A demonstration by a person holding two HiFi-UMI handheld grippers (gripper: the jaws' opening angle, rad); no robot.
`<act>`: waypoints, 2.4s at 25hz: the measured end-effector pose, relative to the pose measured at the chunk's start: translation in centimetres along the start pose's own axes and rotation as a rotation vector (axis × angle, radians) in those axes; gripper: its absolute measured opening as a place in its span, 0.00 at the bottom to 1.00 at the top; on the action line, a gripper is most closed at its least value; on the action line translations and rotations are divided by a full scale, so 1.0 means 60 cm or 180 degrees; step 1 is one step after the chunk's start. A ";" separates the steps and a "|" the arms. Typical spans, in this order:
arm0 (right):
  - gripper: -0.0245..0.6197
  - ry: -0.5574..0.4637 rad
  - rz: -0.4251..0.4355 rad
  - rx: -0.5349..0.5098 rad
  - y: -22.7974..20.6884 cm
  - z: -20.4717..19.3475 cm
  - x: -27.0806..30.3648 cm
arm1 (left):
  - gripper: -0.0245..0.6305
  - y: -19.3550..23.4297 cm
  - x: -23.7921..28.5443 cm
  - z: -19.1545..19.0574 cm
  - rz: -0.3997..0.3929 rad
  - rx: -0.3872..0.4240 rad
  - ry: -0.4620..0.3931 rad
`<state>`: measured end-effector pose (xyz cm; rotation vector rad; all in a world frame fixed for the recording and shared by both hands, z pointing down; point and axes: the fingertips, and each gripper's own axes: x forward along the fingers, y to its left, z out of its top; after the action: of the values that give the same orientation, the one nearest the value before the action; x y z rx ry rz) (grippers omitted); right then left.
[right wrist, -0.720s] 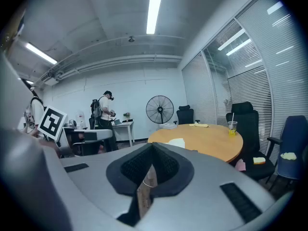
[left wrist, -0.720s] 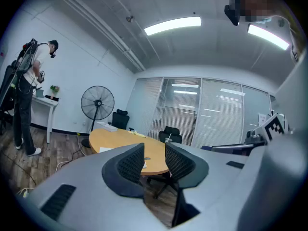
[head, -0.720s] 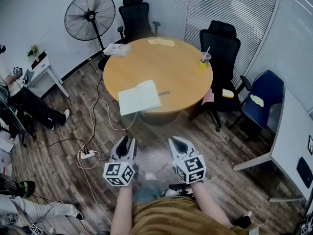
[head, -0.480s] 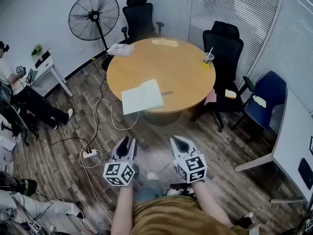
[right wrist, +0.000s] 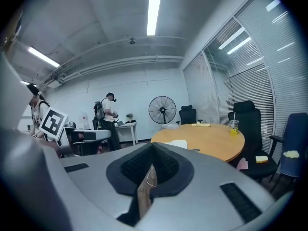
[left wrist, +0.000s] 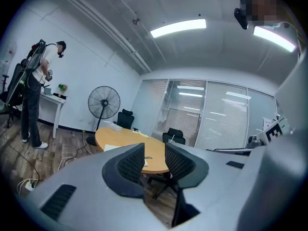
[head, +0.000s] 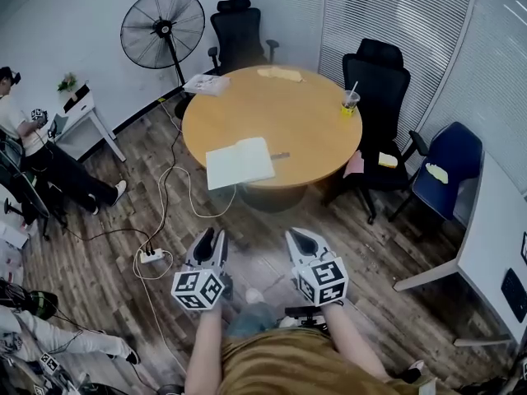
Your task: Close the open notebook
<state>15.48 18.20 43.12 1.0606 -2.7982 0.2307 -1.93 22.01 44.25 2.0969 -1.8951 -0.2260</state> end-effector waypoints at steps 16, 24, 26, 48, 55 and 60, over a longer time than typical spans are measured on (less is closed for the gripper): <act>0.05 0.0142 0.0047 -0.0020 -0.032 -0.022 0.050 | 0.26 0.062 0.049 -0.020 0.0177 -0.0222 0.0056; 0.05 0.0291 -0.0187 0.0030 -0.116 -0.017 0.171 | 0.26 0.140 0.188 -0.011 0.0106 -0.0362 0.0150; 0.05 0.0297 -0.0230 0.0042 -0.136 -0.008 0.211 | 0.26 0.169 0.224 -0.002 0.0121 -0.0375 0.0165; 0.05 0.0443 -0.0685 -0.0086 -0.190 0.023 0.437 | 0.26 0.369 0.434 0.008 -0.0122 -0.0597 0.0380; 0.05 0.0430 -0.0599 -0.0098 -0.199 0.028 0.460 | 0.26 0.383 0.462 0.014 -0.0053 -0.0597 0.0371; 0.06 0.0429 -0.0612 -0.0063 -0.217 0.023 0.472 | 0.26 0.390 0.474 0.009 -0.0012 -0.0594 0.0401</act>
<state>3.07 -9.95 48.21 1.2499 -2.5550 0.2423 -20.90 -8.07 53.84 1.9447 -1.7275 -0.2547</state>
